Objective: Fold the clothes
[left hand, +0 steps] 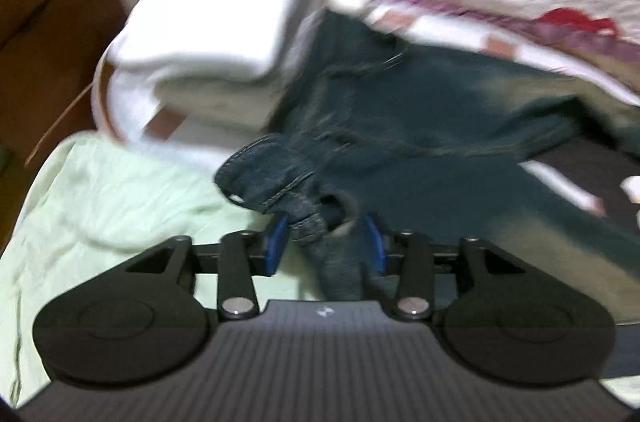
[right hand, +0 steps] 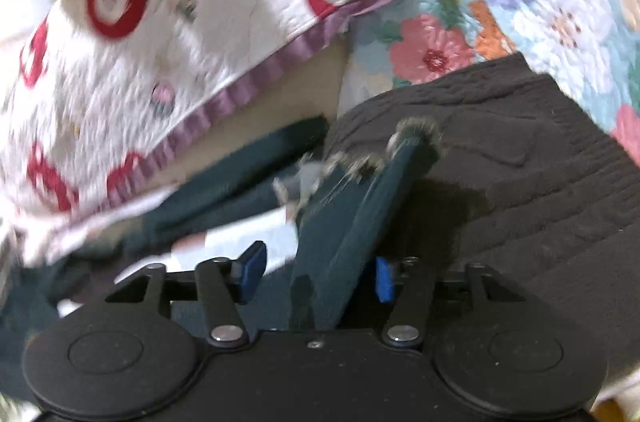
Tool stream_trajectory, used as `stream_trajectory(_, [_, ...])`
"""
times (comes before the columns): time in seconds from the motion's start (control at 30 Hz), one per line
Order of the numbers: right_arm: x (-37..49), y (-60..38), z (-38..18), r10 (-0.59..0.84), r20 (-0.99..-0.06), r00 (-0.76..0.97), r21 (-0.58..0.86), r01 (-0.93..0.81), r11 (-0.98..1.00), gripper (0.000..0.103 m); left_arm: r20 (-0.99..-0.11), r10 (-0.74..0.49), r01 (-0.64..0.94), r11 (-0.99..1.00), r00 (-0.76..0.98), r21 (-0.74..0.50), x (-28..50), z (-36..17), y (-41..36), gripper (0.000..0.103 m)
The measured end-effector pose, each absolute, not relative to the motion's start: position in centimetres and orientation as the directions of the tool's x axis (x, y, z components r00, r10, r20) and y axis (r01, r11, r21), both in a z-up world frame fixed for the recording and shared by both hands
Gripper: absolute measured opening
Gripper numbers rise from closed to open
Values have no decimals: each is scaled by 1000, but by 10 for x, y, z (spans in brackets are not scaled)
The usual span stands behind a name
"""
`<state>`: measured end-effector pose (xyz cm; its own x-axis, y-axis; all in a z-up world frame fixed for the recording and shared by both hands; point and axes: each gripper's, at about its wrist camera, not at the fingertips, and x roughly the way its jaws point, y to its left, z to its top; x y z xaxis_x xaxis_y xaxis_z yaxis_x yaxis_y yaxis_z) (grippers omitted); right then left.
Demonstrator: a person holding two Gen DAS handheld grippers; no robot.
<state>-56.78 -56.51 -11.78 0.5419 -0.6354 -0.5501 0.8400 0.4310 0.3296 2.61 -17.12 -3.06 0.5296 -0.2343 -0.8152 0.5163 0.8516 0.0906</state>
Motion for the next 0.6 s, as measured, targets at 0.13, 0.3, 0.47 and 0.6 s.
stream_trajectory(0.13, [-564, -579, -105, -654, -493, 574, 329, 819, 470, 6, -857, -278, 604, 796, 434, 47, 0, -53, -210, 44])
stream_trajectory(0.3, [-584, -545, -62, -761, -320, 564, 236, 826, 512, 5, -898, -318, 699, 715, 304, -17, -32, -81, -258, 44])
stream_trajectory(0.47, [-611, -544, -97, -778, -411, 474, 228, 880, 416, 4, -925, -342, 777, 624, 167, -90, -65, -109, -306, 44])
stream_trajectory(0.6, [-624, -548, -112, -760, -428, 489, 331, 867, 372, 4, -931, -356, 805, 573, 75, -154, -84, -125, -337, 44])
